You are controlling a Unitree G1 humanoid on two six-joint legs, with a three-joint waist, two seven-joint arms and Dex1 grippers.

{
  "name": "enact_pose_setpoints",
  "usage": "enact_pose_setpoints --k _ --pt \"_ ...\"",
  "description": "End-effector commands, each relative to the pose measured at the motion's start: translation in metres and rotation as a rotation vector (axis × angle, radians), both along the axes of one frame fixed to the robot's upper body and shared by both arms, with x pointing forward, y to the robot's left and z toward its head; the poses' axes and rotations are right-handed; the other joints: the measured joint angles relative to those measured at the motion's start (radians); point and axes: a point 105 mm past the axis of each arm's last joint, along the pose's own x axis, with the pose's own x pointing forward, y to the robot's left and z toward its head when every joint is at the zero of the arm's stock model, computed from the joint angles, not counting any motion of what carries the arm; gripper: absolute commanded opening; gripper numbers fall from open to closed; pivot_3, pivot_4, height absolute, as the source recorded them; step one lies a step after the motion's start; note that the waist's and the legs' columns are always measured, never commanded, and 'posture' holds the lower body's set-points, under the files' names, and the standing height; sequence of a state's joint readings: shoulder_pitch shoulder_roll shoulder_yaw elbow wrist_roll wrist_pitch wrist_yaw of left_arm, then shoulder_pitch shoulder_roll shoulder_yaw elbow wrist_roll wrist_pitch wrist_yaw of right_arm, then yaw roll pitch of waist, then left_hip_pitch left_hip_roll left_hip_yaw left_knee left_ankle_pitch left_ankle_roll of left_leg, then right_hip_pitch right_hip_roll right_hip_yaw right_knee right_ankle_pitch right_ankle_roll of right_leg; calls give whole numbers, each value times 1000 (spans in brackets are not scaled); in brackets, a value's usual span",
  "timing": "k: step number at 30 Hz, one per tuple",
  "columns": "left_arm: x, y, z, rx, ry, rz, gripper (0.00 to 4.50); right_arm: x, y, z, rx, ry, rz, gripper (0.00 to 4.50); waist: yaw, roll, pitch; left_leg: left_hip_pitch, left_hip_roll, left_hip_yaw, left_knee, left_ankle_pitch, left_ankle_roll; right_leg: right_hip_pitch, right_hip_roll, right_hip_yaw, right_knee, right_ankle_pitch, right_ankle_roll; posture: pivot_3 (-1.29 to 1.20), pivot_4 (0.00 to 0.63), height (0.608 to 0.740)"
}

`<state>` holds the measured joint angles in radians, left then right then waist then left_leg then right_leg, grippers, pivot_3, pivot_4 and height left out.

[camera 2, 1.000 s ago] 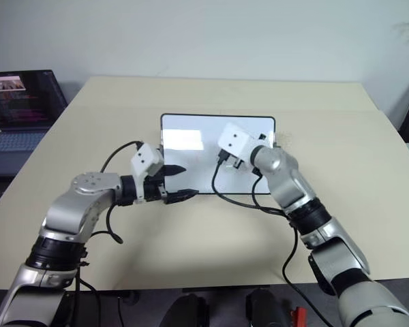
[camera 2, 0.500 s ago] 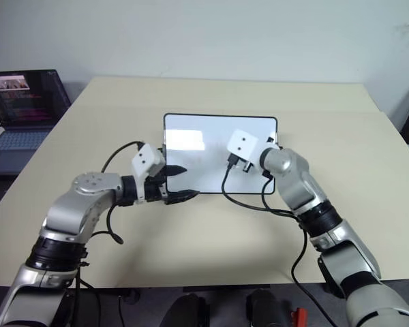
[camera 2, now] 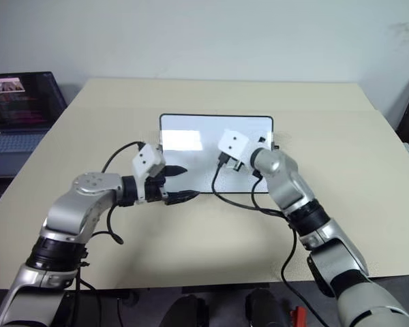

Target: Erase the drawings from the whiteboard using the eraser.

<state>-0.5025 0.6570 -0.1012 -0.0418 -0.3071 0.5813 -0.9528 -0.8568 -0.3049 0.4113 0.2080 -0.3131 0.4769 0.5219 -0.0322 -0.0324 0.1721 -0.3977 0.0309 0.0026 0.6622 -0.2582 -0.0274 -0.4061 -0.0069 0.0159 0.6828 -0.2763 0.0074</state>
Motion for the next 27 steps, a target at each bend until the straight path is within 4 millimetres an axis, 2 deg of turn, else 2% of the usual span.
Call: enact_pose_setpoints --k 1,4,7,12,17,20,22,25,27 --pt "-3 -3 10 -4 -44 -18 4500 1 -6 -10 -31 48 -12 1356 0 0 0 0 0 0 0 0 0 0 0 0 0 0 0 0 150 740" --pt "-3 -2 10 -4 -44 -13 4500 -8 -16 -35 -95 153 6 1356 0 0 0 0 0 0 0 0 0 0 -1 0 -1 0 0 0 150 740" --pt "-4 -1 10 -4 -43 -10 4500 -16 -14 -44 -108 205 44 1356 0 0 0 1 0 0 0 0 0 1 -1 0 0 0 0 0 150 740" --pt "-5 -2 8 -7 -39 -11 4500 -8 9 -15 -52 85 69 1355 -6 0 0 2 0 0 0 0 0 1 0 1 0 0 0 0 150 740" --pt "-4 -1 8 -5 -36 -6 4500 8 29 26 10 -85 68 1355 -7 0 0 1 1 0 0 1 1 0 2 1 1 1 -1 0 150 740" --pt "-3 0 8 -4 -37 -1 4500 11 40 36 30 -129 82 1355 -5 0 0 -1 2 0 0 0 1 -2 2 0 1 1 -1 0 150 740" --pt "-3 0 8 -5 -38 0 4500 10 43 31 16 -108 100 1354 -1 0 0 -2 2 0 -1 0 0 -3 0 0 -1 1 -1 0 150 740" --pt "-3 0 8 -7 -38 2 4500 5 39 5 -49 -16 119 1354 0 0 0 -5 1 1 -2 0 0 -5 -2 0 -2 -1 -1 0 150 740" --pt "-3 0 8 -8 -37 4 4500 1 30 -14 -97 51 117 1354 1 0 0 -5 0 1 -2 -1 0 -5 -3 0 -3 -1 -1 0 150 740"
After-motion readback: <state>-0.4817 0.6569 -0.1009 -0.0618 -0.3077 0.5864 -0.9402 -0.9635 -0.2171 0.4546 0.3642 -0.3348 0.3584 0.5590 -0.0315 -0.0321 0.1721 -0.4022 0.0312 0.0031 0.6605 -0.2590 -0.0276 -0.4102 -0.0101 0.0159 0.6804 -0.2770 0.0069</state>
